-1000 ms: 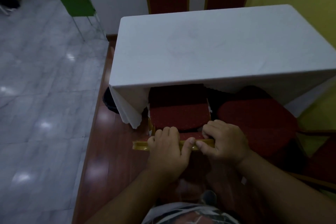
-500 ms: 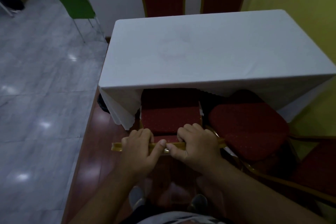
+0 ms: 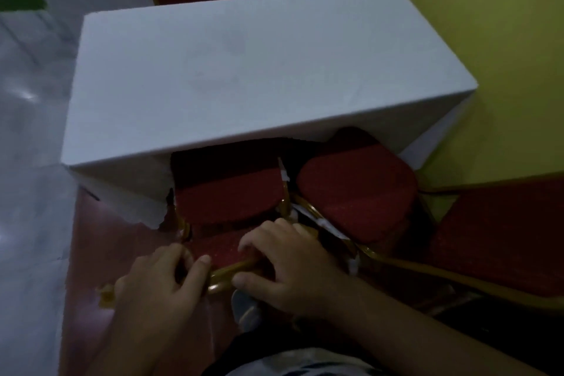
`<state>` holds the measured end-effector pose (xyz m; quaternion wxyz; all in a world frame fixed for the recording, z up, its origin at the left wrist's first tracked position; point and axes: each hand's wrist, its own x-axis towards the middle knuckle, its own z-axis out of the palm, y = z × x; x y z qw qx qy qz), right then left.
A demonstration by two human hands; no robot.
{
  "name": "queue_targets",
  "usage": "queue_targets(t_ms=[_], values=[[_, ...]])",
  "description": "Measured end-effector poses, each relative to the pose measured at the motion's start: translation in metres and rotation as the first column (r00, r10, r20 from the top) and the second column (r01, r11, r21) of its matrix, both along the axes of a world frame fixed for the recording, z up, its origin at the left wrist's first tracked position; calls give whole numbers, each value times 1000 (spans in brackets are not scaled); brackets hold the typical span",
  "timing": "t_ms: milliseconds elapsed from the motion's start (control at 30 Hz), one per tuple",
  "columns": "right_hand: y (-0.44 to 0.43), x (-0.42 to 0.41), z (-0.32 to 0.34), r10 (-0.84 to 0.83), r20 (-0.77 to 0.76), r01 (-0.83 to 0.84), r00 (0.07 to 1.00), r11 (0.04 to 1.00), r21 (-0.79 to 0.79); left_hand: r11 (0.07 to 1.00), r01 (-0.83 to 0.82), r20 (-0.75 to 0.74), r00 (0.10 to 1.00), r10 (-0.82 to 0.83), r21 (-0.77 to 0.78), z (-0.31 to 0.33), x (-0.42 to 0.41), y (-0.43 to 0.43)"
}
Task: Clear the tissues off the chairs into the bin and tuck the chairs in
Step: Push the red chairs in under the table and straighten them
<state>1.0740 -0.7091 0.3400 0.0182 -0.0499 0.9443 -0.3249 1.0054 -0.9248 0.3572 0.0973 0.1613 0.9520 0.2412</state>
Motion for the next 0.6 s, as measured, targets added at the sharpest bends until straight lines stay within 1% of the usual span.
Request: queue_targets(t_ms=[33, 133, 233, 300, 367, 433, 500, 600], values=[[18, 11, 2, -17, 8, 17, 1000, 1000, -19, 1000, 20, 14, 1000, -20, 9, 5, 0, 13], [86, 52, 9, -139, 6, 138, 990, 988, 72, 984, 168, -10, 986, -168, 58, 18, 10, 70], [166, 100, 19, -224, 13, 214, 975, 947, 241, 934, 332, -41, 943, -330, 133, 23, 33, 136], [234, 135, 29, -291, 5, 271, 957, 895, 355, 894, 401, -10, 913, -407, 200, 16, 56, 187], [307, 168, 39, -361, -10, 328, 933, 834, 444, 867, 429, 42, 890, -453, 255, 6, 80, 242], [382, 194, 46, -401, -35, 362, 916, 783, 505, 853, 453, 62, 874, -483, 260, -3, 106, 302], [451, 211, 49, -397, -25, 350, 917, 776, 525, 859, 441, 71, 879, -472, 260, -8, 134, 368], [522, 236, 42, -396, 48, 324, 917, 810, 490, 876, 381, 202, 872, -447, 295, -8, 173, 457]])
